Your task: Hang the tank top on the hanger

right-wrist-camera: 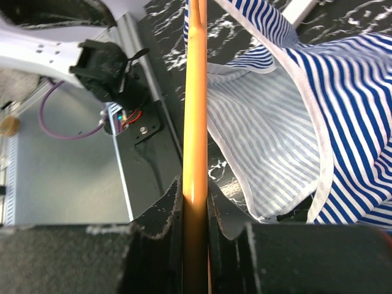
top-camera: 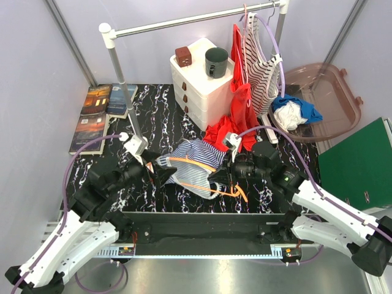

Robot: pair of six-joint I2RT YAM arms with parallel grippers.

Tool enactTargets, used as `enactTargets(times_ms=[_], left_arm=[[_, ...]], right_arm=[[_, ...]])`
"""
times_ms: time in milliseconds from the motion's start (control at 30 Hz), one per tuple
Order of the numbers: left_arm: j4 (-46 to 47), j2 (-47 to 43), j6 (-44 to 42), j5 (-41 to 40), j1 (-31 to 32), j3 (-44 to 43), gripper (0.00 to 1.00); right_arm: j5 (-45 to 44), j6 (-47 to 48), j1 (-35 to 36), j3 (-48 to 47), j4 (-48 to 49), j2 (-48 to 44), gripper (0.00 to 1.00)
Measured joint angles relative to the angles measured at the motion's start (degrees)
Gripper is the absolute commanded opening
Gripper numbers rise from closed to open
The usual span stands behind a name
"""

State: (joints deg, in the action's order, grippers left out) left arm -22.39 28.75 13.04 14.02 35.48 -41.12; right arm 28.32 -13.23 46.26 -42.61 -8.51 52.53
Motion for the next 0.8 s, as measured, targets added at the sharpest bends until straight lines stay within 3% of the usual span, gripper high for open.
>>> enactTargets(times_ms=[367,533,800], left_arm=[[4.94,2.64,-3.96,10.21,-0.02,-0.02,0.95],[2.93,7.41,-6.40,15.96,-0.04,-2.08,0.94],[-3.67,11.47,-12.98,22.32,-0.07,-8.76,0.76]], right_arm=[[15.80,1.33,-7.74,-1.57,-0.37,1.01,0.00],[21.73,1.53,-8.90,-2.95,-0.42,3.48,0.00],[28.13,1.66,-9.11,-3.91,-0.31,4.85,0.00]])
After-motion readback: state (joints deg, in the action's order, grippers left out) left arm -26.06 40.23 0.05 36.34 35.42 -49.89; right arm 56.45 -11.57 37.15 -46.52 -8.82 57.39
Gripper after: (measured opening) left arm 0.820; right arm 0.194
